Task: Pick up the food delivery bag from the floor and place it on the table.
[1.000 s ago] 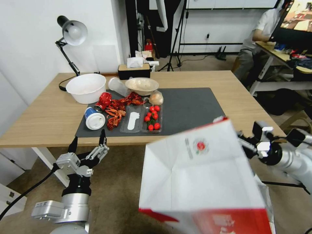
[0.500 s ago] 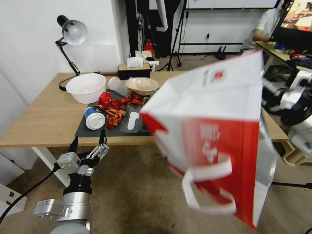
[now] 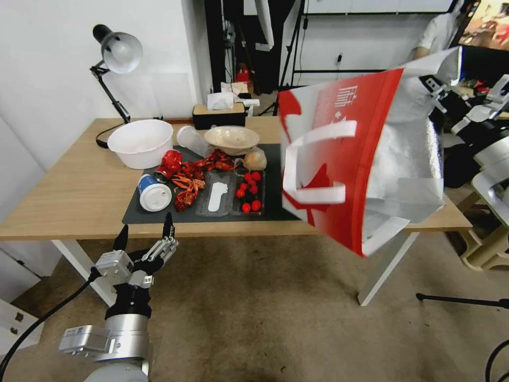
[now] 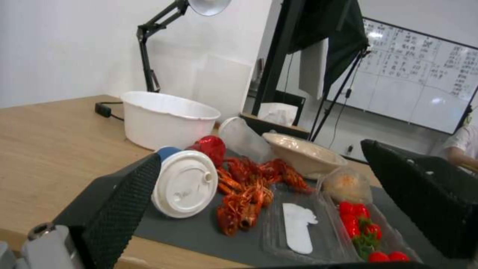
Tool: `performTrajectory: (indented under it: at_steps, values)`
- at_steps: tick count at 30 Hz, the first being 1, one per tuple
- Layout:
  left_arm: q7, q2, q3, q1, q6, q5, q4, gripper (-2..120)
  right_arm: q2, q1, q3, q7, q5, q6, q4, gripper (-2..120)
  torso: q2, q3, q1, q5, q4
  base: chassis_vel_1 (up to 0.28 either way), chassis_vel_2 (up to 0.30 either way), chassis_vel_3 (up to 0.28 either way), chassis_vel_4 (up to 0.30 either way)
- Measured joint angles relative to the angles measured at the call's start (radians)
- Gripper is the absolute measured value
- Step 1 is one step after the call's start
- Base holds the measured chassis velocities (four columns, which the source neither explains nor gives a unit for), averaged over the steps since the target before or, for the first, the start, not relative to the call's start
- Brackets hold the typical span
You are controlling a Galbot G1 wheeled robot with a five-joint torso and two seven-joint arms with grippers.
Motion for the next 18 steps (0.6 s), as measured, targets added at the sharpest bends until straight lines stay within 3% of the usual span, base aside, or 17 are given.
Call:
performTrajectory:
  at_steps: [8,18]
  values:
    - [0.003,-0.001,0.010,-0.003,0.000,0.004,0.003,100,0.003,0.012,-0.018,0.112,-0.030,-0.019,-0.033,0,-0.001,0.000,0.000,0.0000,0.0001,0.000,0.000,0.000,0.000]
    - [0.004,0.001,0.009,-0.001,-0.007,0.004,0.009,100,0.008,0.043,-0.050,0.122,-0.040,-0.035,-0.089,0,-0.001,0.000,0.000,0.0000,0.0001,0.000,0.000,0.000,0.000]
